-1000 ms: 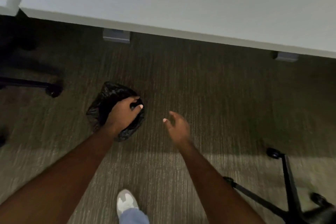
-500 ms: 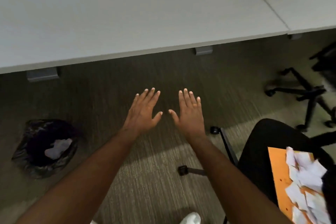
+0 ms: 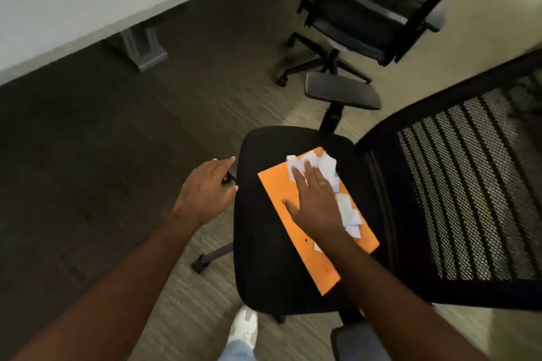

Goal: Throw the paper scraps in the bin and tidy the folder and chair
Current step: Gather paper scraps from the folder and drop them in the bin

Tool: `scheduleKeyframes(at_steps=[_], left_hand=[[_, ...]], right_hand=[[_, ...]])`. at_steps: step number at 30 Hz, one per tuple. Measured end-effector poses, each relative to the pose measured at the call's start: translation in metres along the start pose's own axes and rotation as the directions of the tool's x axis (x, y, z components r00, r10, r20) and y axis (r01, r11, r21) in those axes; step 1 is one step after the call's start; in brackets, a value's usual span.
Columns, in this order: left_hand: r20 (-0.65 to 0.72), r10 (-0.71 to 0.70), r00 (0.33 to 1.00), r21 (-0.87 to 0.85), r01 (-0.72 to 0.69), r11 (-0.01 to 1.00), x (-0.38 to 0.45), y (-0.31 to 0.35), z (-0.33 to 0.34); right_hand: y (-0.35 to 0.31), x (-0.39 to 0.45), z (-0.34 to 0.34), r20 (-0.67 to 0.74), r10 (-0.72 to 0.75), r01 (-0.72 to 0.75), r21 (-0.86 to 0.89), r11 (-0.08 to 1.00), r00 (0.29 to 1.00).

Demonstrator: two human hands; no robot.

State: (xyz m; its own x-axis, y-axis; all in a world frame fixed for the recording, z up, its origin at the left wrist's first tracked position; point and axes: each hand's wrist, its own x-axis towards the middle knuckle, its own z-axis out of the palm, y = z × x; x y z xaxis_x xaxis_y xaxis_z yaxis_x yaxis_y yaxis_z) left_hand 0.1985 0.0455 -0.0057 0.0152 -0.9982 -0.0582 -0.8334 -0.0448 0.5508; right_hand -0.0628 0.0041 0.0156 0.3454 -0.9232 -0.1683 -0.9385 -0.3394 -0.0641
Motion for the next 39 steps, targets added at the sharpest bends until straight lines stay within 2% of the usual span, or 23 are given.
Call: scheduleKeyframes(at_steps=[3, 6, 8, 11, 14, 19, 22, 24, 28, 34, 36, 39], left_hand=[[0.101, 0.095, 0.990, -0.029, -0.093, 0.995, 0.023, 0.049, 0.037], [0.175, 0.193, 0.965, -0.054, -0.186, 0.981, 0.041, 0.084, 0.067], [0.210, 0.234, 0.949, -0.034, -0.232, 0.972, 0.055, 0.101, 0.085], [0.263, 0.243, 0.934, 0.032, -0.260, 0.965, 0.086, 0.119, 0.108], [0.291, 0.232, 0.928, 0.107, -0.273, 0.956, 0.122, 0.131, 0.127], [0.438, 0.162, 0.884, 0.330, -0.325, 0.886, 0.154, 0.146, 0.162], [0.444, 0.161, 0.881, 0.378, -0.347, 0.858, 0.152, 0.149, 0.180], [0.439, 0.182, 0.880, 0.363, -0.359, 0.860, 0.149, 0.151, 0.187], [0.400, 0.245, 0.883, 0.340, -0.392, 0.855, 0.146, 0.151, 0.193], [0.370, 0.301, 0.879, 0.295, -0.419, 0.859, 0.149, 0.151, 0.189], [0.360, 0.293, 0.886, 0.263, -0.398, 0.879, 0.146, 0.151, 0.189], [0.287, 0.230, 0.930, 0.188, -0.290, 0.938, 0.144, 0.150, 0.190]], right_hand=[[0.076, -0.032, 0.006, 0.071, 0.243, -0.246, 0.051, 0.968, 0.968], [0.125, -0.054, 0.018, 0.226, 0.423, -0.456, 0.126, 0.881, 0.878], [0.142, -0.062, 0.029, 0.291, 0.434, -0.491, 0.162, 0.856, 0.852], [0.155, -0.061, 0.046, 0.332, 0.370, -0.445, 0.190, 0.875, 0.868], [0.158, -0.046, 0.057, 0.381, 0.350, -0.462, 0.261, 0.847, 0.856], [0.153, -0.019, 0.069, 0.495, 0.378, -0.560, 0.292, 0.776, 0.782], [0.139, -0.011, 0.077, 0.542, 0.428, -0.629, 0.261, 0.732, 0.723], [0.124, -0.011, 0.083, 0.537, 0.455, -0.647, 0.244, 0.723, 0.711], [0.103, -0.010, 0.088, 0.464, 0.500, -0.635, 0.196, 0.747, 0.731], [0.092, -0.014, 0.082, 0.352, 0.519, -0.612, 0.243, 0.753, 0.779], [0.094, -0.013, 0.081, 0.270, 0.529, -0.588, 0.238, 0.773, 0.805], [0.105, -0.013, 0.083, 0.185, 0.530, -0.562, 0.257, 0.787, 0.827]])
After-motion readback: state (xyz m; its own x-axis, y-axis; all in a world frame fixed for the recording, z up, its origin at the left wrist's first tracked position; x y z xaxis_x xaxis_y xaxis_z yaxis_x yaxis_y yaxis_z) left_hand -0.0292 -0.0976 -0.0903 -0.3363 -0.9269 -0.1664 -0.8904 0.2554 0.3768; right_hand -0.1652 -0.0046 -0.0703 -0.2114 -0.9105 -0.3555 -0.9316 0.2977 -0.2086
